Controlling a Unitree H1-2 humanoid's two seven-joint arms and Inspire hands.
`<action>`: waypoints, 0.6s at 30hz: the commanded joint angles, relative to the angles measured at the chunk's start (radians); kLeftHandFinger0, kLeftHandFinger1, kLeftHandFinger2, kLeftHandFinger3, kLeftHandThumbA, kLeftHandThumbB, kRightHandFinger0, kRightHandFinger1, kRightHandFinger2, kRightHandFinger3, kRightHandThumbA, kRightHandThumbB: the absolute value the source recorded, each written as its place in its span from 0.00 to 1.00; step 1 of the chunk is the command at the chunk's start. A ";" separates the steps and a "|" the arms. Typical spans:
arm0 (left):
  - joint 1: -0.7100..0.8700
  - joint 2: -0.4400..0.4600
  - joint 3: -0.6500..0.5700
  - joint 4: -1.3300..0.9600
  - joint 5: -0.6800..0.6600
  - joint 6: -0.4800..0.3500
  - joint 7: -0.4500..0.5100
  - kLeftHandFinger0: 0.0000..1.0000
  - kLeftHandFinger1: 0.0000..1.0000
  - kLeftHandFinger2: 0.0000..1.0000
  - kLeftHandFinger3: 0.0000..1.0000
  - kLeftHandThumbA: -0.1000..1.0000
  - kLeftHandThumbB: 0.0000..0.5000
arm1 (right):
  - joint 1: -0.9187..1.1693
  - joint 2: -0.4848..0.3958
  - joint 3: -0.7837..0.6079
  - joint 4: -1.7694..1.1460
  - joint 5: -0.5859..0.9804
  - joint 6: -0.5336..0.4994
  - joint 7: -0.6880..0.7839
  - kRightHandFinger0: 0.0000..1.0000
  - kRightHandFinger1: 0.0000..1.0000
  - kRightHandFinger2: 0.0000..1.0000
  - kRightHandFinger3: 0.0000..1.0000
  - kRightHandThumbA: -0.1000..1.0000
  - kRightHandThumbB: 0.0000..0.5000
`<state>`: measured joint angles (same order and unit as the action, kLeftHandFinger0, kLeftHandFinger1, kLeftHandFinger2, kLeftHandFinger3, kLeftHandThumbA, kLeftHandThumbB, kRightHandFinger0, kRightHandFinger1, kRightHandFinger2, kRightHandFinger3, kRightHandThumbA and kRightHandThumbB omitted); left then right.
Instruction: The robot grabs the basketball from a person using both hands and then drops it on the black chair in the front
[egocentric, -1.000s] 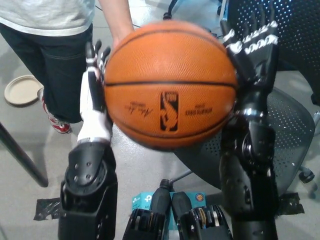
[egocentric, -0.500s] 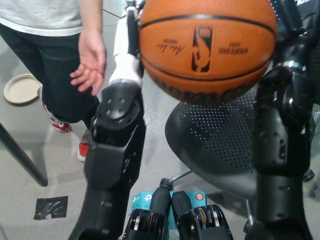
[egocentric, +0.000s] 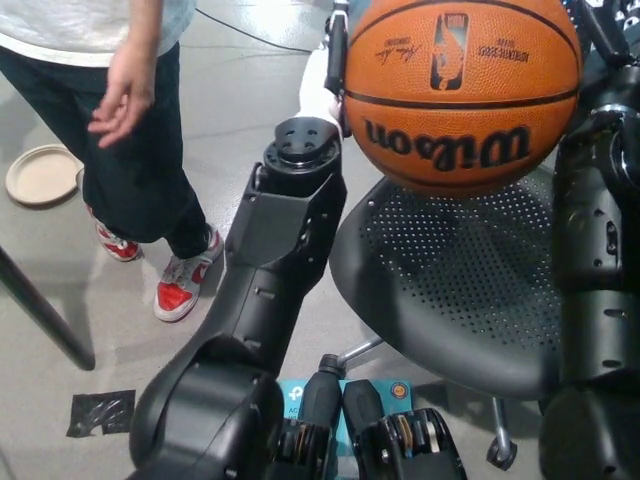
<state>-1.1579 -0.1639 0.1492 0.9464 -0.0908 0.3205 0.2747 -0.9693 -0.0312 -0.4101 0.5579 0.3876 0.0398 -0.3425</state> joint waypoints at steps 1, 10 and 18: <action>-0.278 -0.124 -0.010 0.186 -0.056 -0.226 -0.148 1.00 1.00 1.00 1.00 1.00 0.30 | -0.201 -0.008 0.029 0.100 0.071 -0.016 0.148 1.00 1.00 1.00 1.00 1.00 0.24; -0.339 -0.047 -0.073 0.306 0.009 -0.167 -0.202 1.00 1.00 1.00 1.00 1.00 0.41 | -0.190 -0.206 0.004 0.241 0.051 -0.011 0.197 1.00 1.00 1.00 1.00 1.00 0.30; -0.333 0.083 -0.094 0.333 0.007 -0.222 -0.231 1.00 1.00 1.00 1.00 1.00 0.44 | -0.187 -0.443 -0.026 0.332 0.033 -0.071 0.236 1.00 1.00 1.00 1.00 1.00 0.41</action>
<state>-1.4139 -0.1527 0.0673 1.2846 -0.0960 0.1972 0.1255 -1.0787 -0.3327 -0.4200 0.8826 0.4098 0.0409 -0.2129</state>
